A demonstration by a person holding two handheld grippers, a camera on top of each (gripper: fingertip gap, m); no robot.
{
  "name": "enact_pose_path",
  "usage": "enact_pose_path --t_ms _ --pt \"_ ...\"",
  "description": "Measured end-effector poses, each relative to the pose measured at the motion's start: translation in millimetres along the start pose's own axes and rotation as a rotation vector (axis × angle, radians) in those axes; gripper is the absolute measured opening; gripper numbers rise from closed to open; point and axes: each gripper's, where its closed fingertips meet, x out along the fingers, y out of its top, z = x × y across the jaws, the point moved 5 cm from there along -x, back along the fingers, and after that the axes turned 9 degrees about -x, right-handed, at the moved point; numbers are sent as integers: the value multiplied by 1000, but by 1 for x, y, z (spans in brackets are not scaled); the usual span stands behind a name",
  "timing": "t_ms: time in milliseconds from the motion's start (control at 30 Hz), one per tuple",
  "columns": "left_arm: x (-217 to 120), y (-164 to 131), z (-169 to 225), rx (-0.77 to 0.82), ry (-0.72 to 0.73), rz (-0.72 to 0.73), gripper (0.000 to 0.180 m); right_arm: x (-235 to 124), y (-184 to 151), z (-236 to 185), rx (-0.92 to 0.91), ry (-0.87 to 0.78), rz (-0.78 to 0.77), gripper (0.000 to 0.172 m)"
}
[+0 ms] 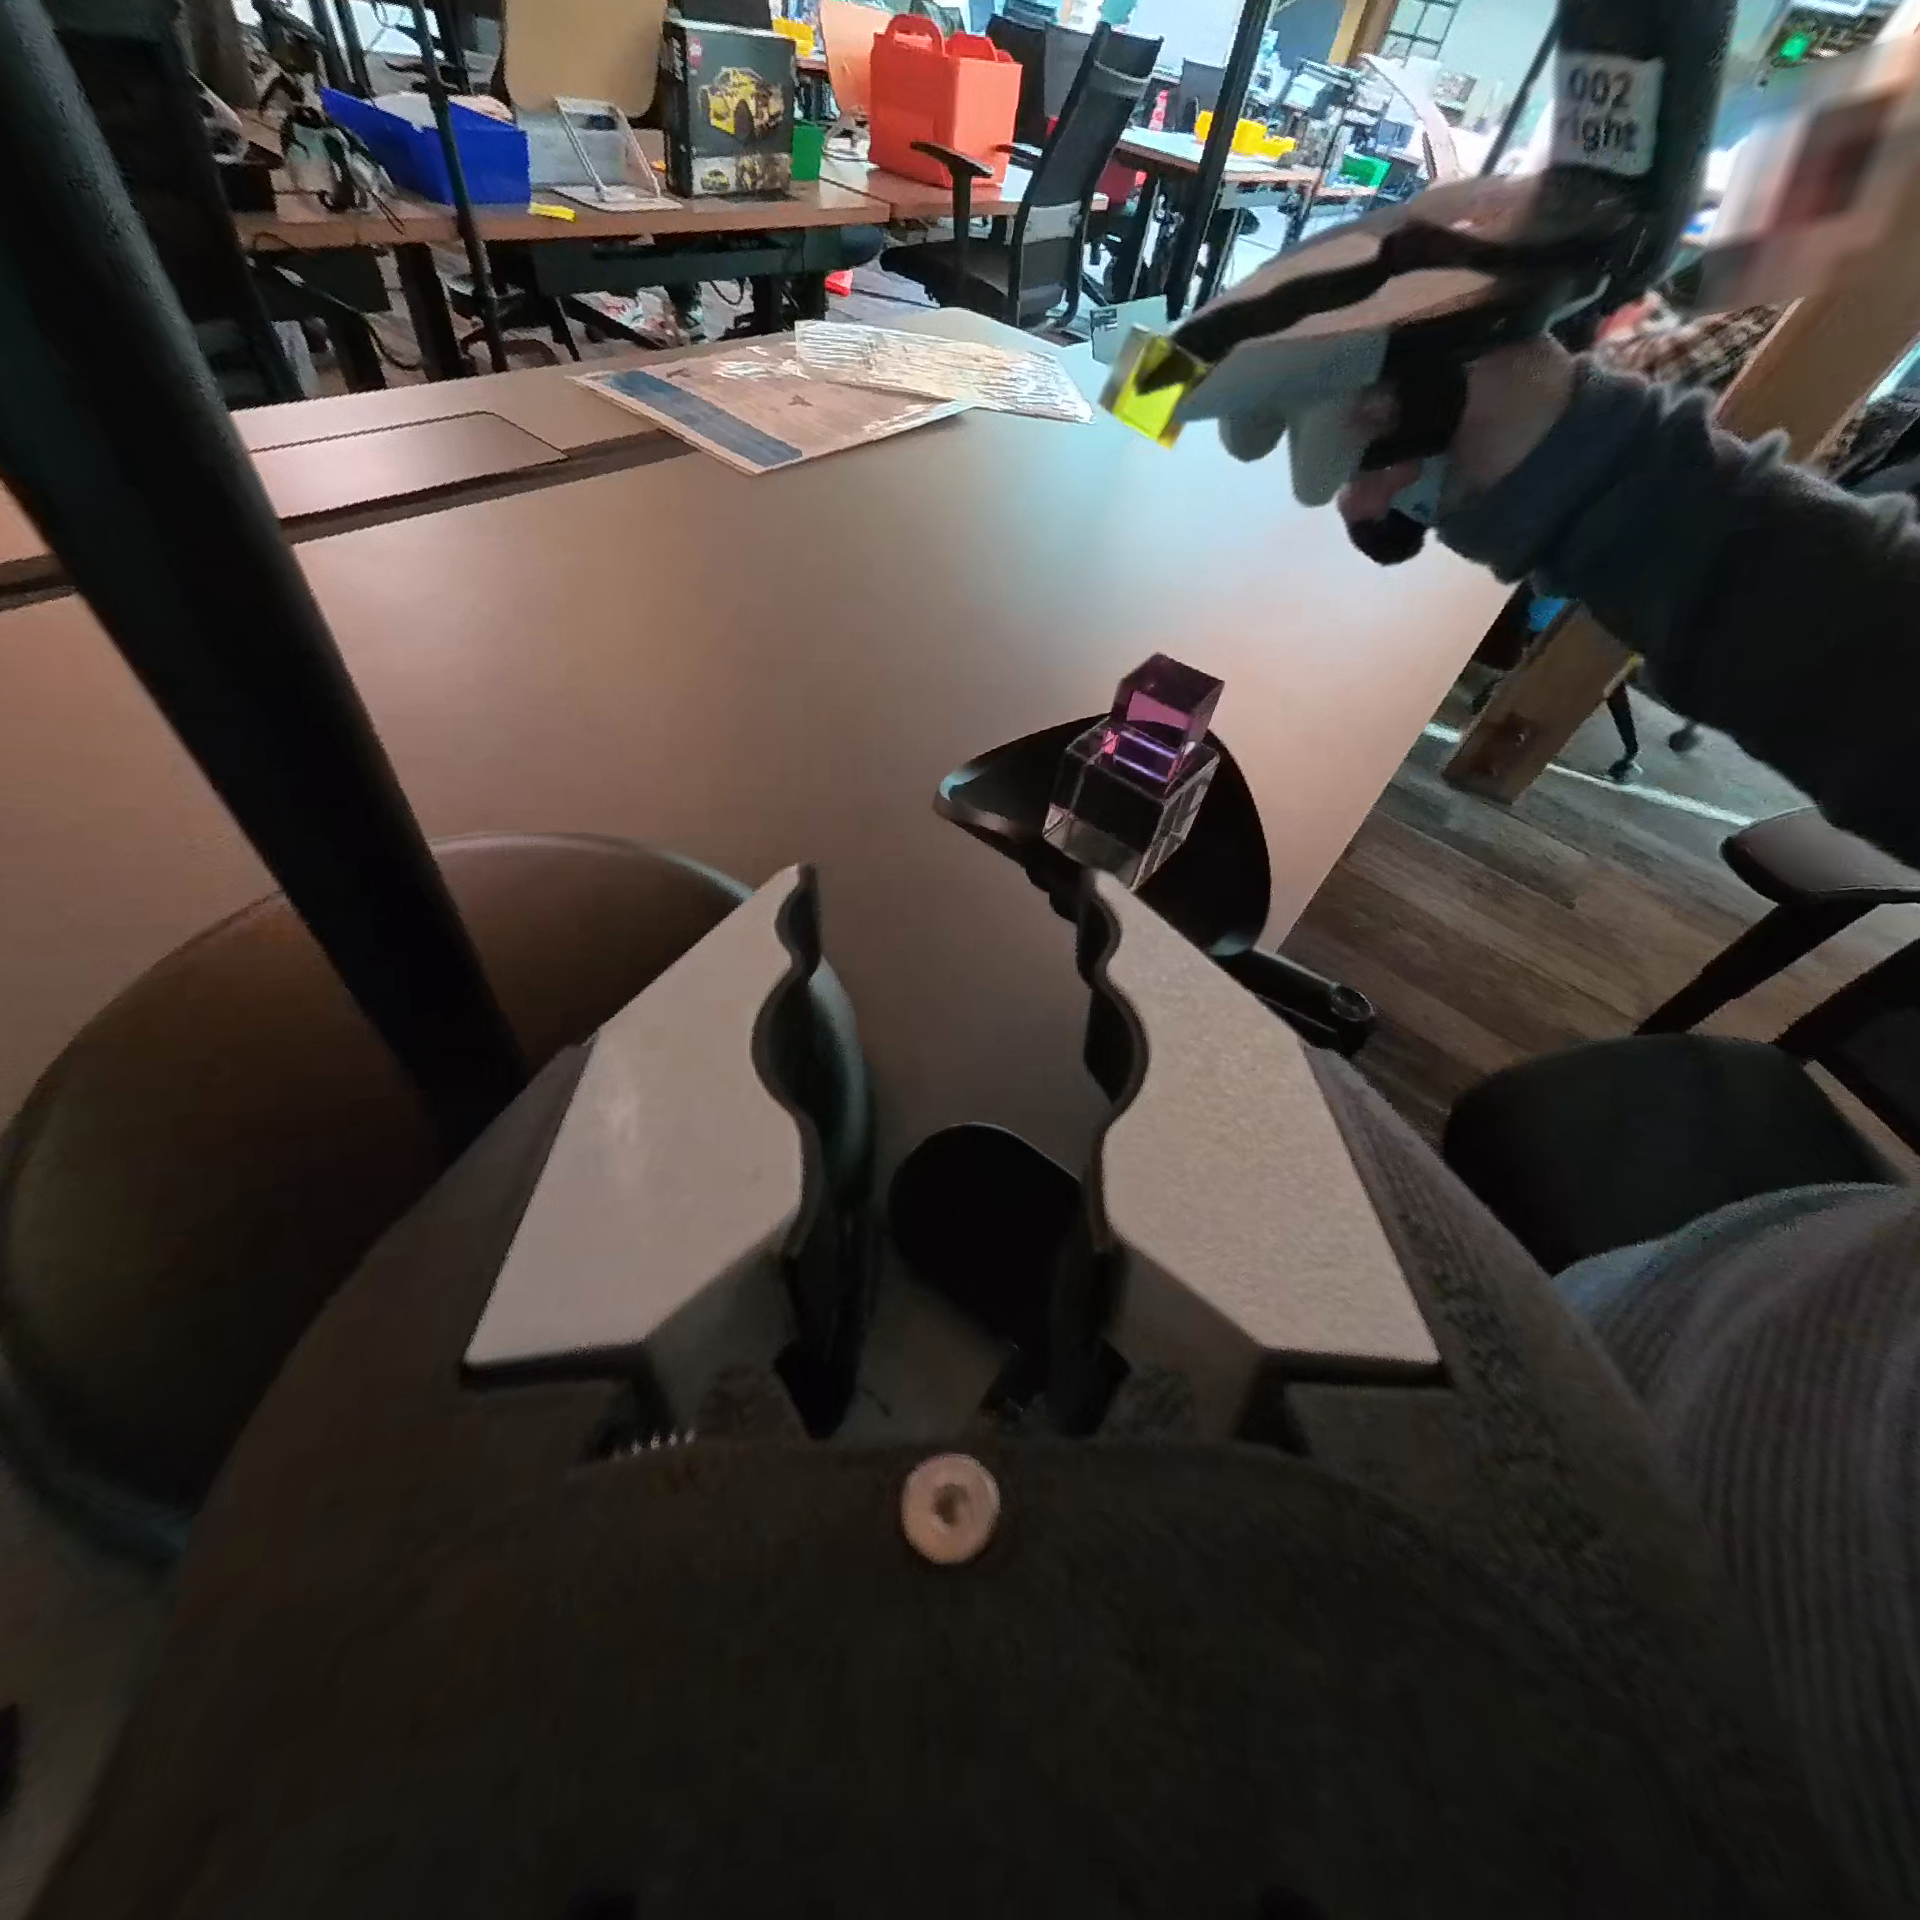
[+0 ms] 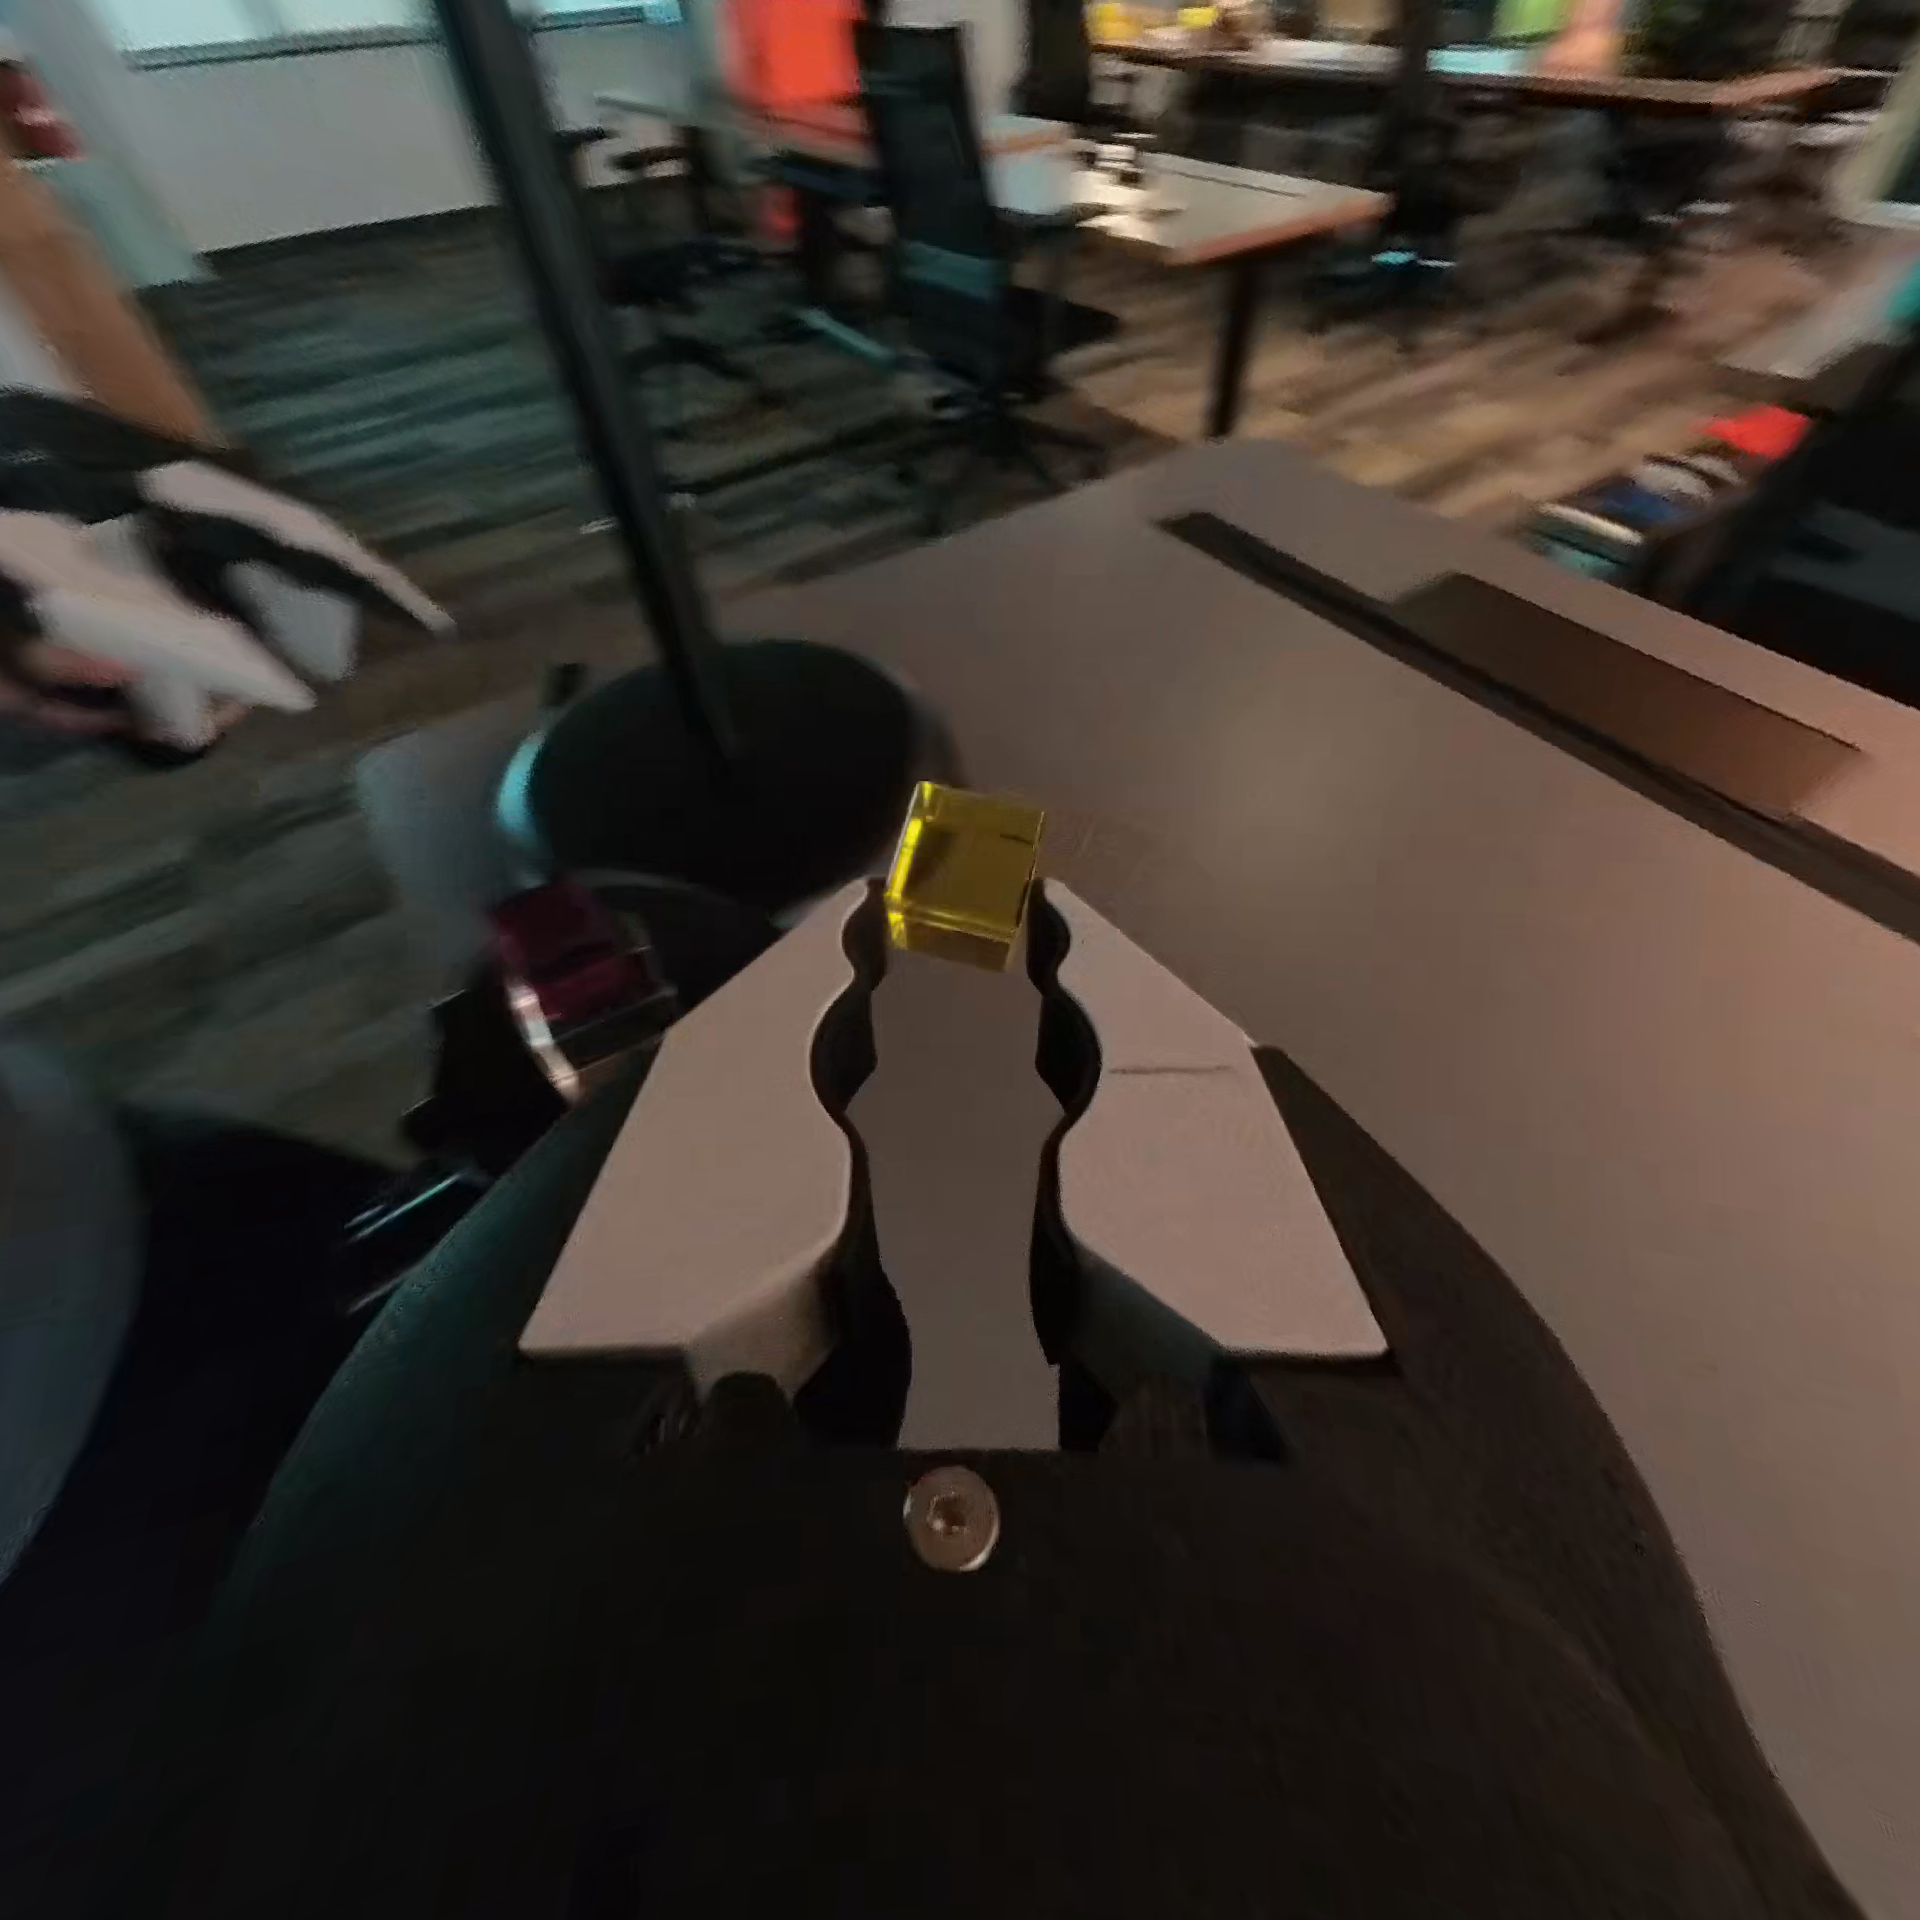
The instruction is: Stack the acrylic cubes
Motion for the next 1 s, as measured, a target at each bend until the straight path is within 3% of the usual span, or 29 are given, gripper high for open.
enact_pose_path --t_ms 267,400,867,1000 --pt "-21 -4 -2 -5 60 24 48 30 17 -58 -93 541 -21 24" --pt "-30 -5 -4 -11 83 36 48 42 13 -74 -116 679 -77 25" --pt "-53 -11 -13 -44 133 36 51 53 8 -78 -167 713 -167 25" --pt "-67 -9 -19 -52 152 60 60 43 24 -76 -129 609 -126 56"
